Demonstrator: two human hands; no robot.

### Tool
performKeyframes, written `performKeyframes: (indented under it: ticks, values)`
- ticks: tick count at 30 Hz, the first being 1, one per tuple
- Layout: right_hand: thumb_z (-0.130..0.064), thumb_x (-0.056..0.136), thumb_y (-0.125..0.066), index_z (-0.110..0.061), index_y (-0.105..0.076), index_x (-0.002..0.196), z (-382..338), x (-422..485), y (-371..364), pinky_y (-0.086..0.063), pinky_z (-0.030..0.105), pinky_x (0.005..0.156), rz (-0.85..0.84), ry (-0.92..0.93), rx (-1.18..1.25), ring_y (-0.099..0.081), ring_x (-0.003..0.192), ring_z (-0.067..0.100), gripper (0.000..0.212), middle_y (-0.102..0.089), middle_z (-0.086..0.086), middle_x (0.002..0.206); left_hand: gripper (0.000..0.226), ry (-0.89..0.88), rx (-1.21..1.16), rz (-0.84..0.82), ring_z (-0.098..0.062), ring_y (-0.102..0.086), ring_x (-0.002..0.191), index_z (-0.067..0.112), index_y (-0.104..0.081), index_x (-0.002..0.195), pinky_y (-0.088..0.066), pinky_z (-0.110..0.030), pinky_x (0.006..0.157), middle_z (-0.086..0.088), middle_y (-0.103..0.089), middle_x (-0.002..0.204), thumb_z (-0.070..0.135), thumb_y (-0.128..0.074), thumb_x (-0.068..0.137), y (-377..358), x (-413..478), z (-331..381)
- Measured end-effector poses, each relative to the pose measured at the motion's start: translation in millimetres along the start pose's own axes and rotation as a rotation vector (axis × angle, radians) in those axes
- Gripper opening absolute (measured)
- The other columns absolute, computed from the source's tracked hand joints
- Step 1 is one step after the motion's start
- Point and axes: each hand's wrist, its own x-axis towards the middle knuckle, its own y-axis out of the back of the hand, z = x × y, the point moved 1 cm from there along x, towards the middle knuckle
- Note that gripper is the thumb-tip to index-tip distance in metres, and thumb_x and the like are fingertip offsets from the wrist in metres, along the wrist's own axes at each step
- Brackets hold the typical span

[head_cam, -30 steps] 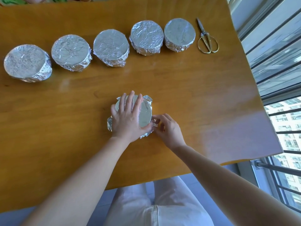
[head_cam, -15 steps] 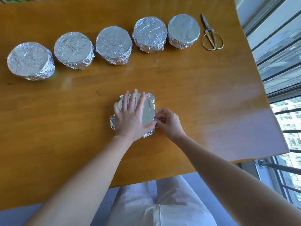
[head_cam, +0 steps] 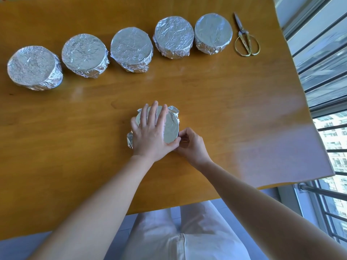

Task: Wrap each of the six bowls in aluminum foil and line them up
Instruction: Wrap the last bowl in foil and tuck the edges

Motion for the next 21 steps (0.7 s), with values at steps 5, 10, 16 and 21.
performKeyframes:
  ticks: [5,10,16,21]
  values:
    - [-0.002,0.072,-0.078,-0.01,-0.058,0.078,1.1,2.9,0.8,-0.038,0.014,0.056,0.038,0.067,-0.162,-0.048,0.057,0.002,0.022,-0.054,-0.009,0.066,0.099,0.004,0.002,0.006,-0.031,-0.02,0.149,0.024,-0.021,0.156,-0.026,-0.057,0.105,-0.006,-0.021,0.163,0.078,-0.037,0.074,0.3,0.1,0.1]
    - [-0.004,0.078,-0.075,-0.007,-0.069,0.071,5.3,-1.0,4.4,-0.042,0.03,0.051,-0.007,0.03,-0.096,-0.047,0.052,0.01,0.01,-0.058,0.008,0.056,0.099,0.004,-0.001,0.008,-0.031,-0.02,0.149,0.024,-0.023,0.155,-0.025,-0.057,0.105,-0.006,-0.021,0.162,0.079,-0.039,0.074,0.2,-0.4,0.3]
    - [0.004,0.082,-0.068,-0.006,-0.072,0.077,5.0,-1.5,8.2,-0.048,0.024,0.058,-0.042,-0.014,-0.05,-0.055,0.054,0.011,0.012,-0.067,0.008,0.065,0.1,0.006,-0.003,-0.007,-0.031,-0.018,0.149,0.025,-0.02,0.156,-0.025,-0.058,0.106,-0.006,-0.019,0.163,0.078,-0.034,0.073,0.4,0.0,-0.3]
    - [0.007,0.083,-0.065,-0.008,-0.054,0.091,-4.5,2.0,5.8,-0.052,0.027,0.055,0.017,-0.055,0.043,-0.062,0.056,0.011,0.02,-0.069,0.007,0.071,0.1,-0.002,0.001,-0.004,-0.032,-0.02,0.148,0.024,-0.021,0.155,-0.026,-0.058,0.106,-0.006,-0.021,0.162,0.078,-0.037,0.073,0.0,0.0,-0.6]
